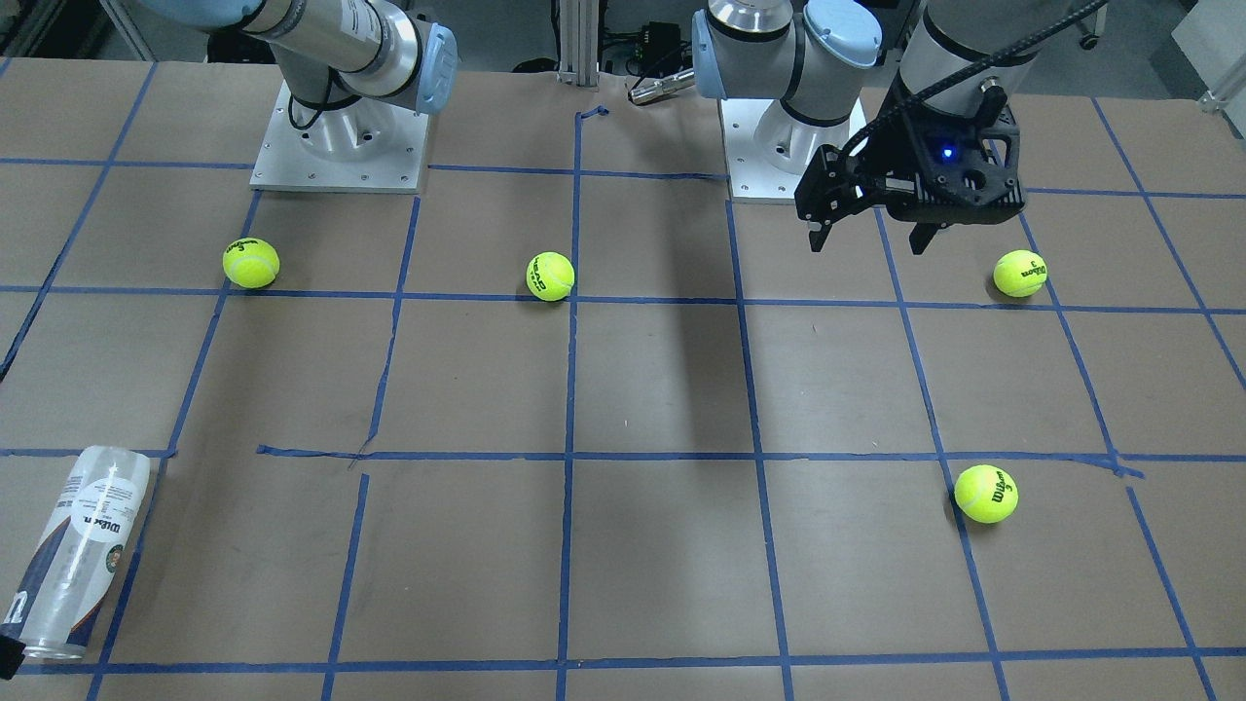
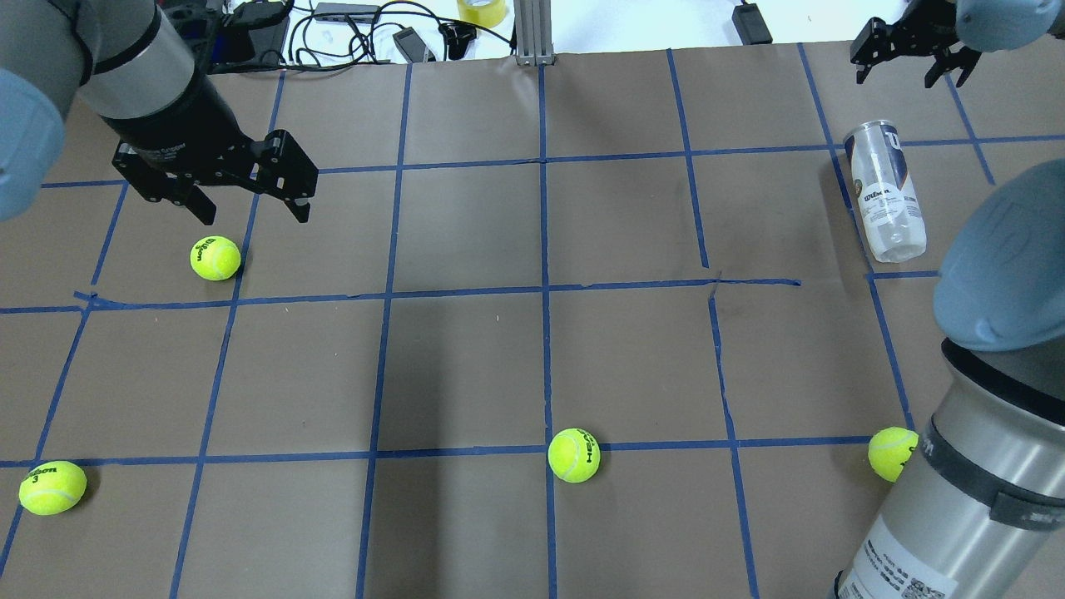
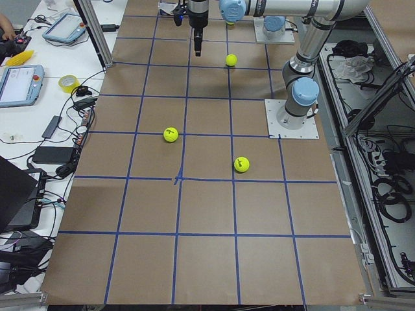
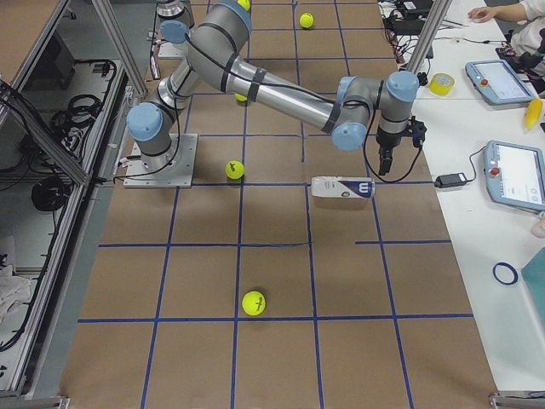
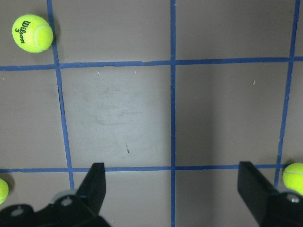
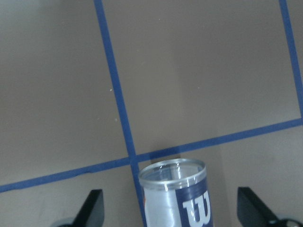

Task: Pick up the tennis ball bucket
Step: 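Close the right gripper around the top of the ball can, then lift the can with the right gripper and carry it toward the table center, then lay the can on its side and open the right gripper, then raise the right gripper away while the left gripper reaches toward the can's open end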

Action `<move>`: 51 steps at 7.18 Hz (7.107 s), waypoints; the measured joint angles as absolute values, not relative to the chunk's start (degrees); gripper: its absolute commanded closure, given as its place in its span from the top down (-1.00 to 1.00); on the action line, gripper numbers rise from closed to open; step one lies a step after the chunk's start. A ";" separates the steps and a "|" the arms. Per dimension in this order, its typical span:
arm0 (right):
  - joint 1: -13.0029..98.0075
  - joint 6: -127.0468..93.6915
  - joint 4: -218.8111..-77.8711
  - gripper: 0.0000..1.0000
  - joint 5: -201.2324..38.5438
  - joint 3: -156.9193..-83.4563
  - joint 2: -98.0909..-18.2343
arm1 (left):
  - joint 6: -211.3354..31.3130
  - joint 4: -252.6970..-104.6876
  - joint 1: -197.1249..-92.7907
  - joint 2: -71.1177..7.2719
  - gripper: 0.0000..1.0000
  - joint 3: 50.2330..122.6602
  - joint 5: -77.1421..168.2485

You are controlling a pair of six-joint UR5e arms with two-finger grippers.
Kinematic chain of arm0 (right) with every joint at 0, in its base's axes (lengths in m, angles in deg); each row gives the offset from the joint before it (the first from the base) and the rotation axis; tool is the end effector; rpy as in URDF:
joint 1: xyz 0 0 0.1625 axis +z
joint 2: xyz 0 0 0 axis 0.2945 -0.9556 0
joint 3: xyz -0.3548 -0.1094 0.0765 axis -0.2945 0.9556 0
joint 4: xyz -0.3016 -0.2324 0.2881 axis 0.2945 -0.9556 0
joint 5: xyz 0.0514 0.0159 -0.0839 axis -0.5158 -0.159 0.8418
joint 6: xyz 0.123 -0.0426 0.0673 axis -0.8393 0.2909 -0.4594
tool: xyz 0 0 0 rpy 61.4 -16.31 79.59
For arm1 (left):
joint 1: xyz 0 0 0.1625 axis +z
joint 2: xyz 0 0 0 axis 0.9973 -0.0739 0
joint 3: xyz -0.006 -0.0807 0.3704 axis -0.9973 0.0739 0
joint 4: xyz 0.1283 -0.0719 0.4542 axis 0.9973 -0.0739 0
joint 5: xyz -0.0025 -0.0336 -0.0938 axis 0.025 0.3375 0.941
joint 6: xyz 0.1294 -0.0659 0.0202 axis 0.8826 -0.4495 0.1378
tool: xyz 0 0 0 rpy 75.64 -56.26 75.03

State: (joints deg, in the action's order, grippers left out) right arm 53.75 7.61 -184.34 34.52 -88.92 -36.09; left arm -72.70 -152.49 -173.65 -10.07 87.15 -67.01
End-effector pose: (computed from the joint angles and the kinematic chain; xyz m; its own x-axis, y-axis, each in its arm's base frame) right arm -0.1499 -0.8170 0.2036 -0.9763 0.2048 0.0694 0.1932 0.9703 -0.1456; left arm -0.1104 -0.5489 0.4003 -0.9998 0.0080 -0.0184 0.0082 0.9999 -0.0081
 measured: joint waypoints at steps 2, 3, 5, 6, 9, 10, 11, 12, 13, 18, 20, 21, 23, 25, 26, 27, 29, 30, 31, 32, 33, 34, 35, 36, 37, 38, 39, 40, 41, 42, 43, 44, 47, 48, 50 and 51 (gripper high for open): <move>53.57 8.31 -186.06 1.00 37.07 -88.12 -33.21 | -72.73 -152.56 -173.65 -10.05 1.00 87.15 -67.03; 53.55 9.64 -186.14 1.00 36.55 -88.65 -32.86 | -72.73 -152.58 -173.65 -10.05 1.00 87.15 -67.03; 53.54 13.21 -186.51 1.00 33.72 -90.55 -32.46 | -72.73 -152.59 -173.65 -10.04 1.00 87.15 -67.04; 53.47 15.35 -186.80 1.00 33.53 -91.68 -32.40 | -72.73 -152.59 -173.65 -10.02 1.00 87.15 -67.03; 52.82 18.12 -187.19 1.00 33.70 -93.99 -32.39 | -72.73 -152.61 -173.65 -9.98 1.00 87.15 -67.06; 52.78 18.03 -187.23 0.93 33.69 -94.28 -32.35 | -72.73 -152.65 -173.65 -9.96 1.00 87.15 -67.09; 52.76 17.72 -187.27 0.70 33.68 -94.54 -32.30 | -72.73 -152.65 -173.65 -9.96 1.00 87.15 -67.11; 52.69 17.58 -187.29 0.44 33.74 -95.00 -32.31 | -72.73 -152.62 -173.65 -9.96 1.00 87.15 -67.12; 52.63 17.54 -187.22 0.08 33.77 -95.42 -32.43 | -72.73 -152.60 -173.65 -9.96 1.00 87.15 -67.12; 57.01 19.38 -176.64 -0.35 29.50 -97.10 -42.94 | -72.71 -152.59 -173.64 -9.92 1.00 87.15 -67.10; 65.62 22.49 -175.69 -0.70 27.62 -101.78 -49.86 | -72.66 -152.14 -172.75 -9.95 1.00 86.52 -67.92; 71.05 25.08 -177.73 -0.79 27.81 -104.01 -52.01 | -72.65 -151.89 -171.09 -9.98 1.00 86.20 -68.59; 82.82 27.66 -181.41 -0.80 30.97 -107.70 -54.61 | -72.52 -151.72 -165.14 -9.96 1.00 85.21 -69.04; 92.96 34.34 -188.77 -0.81 32.50 -110.58 -54.13 | -67.55 -150.82 -158.41 -9.96 1.00 84.64 -68.86; 96.11 39.25 -194.14 -0.81 32.66 -111.90 -52.23 | -61.31 -149.22 -155.84 -9.96 1.00 84.62 -68.83; 98.47 45.64 -199.45 -0.80 32.67 -112.72 -49.71 | -57.41 -148.20 -153.56 -9.97 1.00 84.58 -68.64; 102.47 52.56 -203.91 -0.76 32.69 -113.18 -46.72 | -55.03 -147.64 -151.47 -9.82 1.00 84.54 -68.63; 103.97 54.00 -204.49 -0.50 32.65 -113.21 -46.07 | -54.81 -147.60 -151.21 -9.80 1.00 84.59 -68.61; 104.82 54.47 -204.79 -0.48 32.56 -113.26 -45.57 | -54.77 -147.58 -151.12 -9.79 1.00 84.64 -68.56; 105.22 54.58 -204.97 -0.20 32.25 -113.27 -44.83 | -54.78 -147.62 -151.04 -9.79 1.00 84.76 -68.61; 105.36 54.82 -205.10 0.26 31.84 -113.26 -43.99 | -54.79 -147.74 -150.98 -9.82 1.00 84.89 -68.90; 105.37 54.97 -205.18 0.58 31.68 -113.25 -43.50 | -54.82 -147.85 -150.98 -9.99 1.00 84.95 -69.19; 105.34 54.99 -205.45 0.86 31.58 -113.26 -43.24 | -54.88 -148.04 -150.99 -10.17 1.00 85.04 -69.33; 105.32 54.76 -206.08 1.00 31.48 -113.29 -42.95 | -55.00 -148.44 -151.12 -10.19 1.00 85.23 -69.38; 105.31 54.26 -206.82 1.00 31.40 -113.29 -42.65 | -55.08 -148.51 -151.22 -10.33 1.00 85.45 -69.34; 105.23 53.95 -207.16 0.90 31.33 -113.14 -42.69 | -55.07 -148.06 -151.17 -10.63 1.00 85.59 -69.23; 104.84 53.74 -207.06 0.91 31.34 -112.85 -43.08 | -55.11 -147.63 -151.12 -10.82 1.00 85.68 -69.20; 103.88 53.55 -206.41 0.91 31.38 -112.54 -44.06 | -55.14 -147.45 -151.09 -10.90 1.00 85.71 -69.20; 102.33 53.38 -204.21 0.92 31.30 -112.27 -46.06 | -55.17 -147.41 -151.07 -11.03 1.00 85.73 -69.15; 99.80 53.09 -200.09 0.95 30.24 -112.16 -49.12 | -55.25 -147.40 -151.10 -11.21 1.00 85.70 -69.05; 95.92 52.75 -195.08 0.99 27.91 -112.13 -52.89 | -55.66 -147.40 -151.27 -11.44 1.00 85.72 -68.81; 91.32 52.54 -189.90 1.00 25.89 -112.11 -56.59 | -57.22 -147.38 -151.78 -11.86 1.00 85.94 -68.21; 78.98 42.92 -171.72 1.00 25.19 -112.39 -68.47 | -62.24 -143.83 -156.52 -16.56 1.00 87.56 -54.20; 76.75 36.14 -167.34 1.00 26.53 -112.47 -71.60 | -63.04 -141.55 -157.24 -18.64 1.00 89.10 -47.45; 75.09 22.45 -164.09 1.00 30.01 -112.53 -74.93 | -65.74 -133.47 -159.29 -22.85 1.00 93.79 -37.12; 74.81 17.22 -163.79 1.00 30.25 -112.56 -75.89 | -67.98 -130.23 -161.49 -24.93 1.00 95.36 -35.10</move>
State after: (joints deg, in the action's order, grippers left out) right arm 74.81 17.22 -163.79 30.25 -112.56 -75.89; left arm -67.98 -130.23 -161.49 -24.93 95.36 -35.10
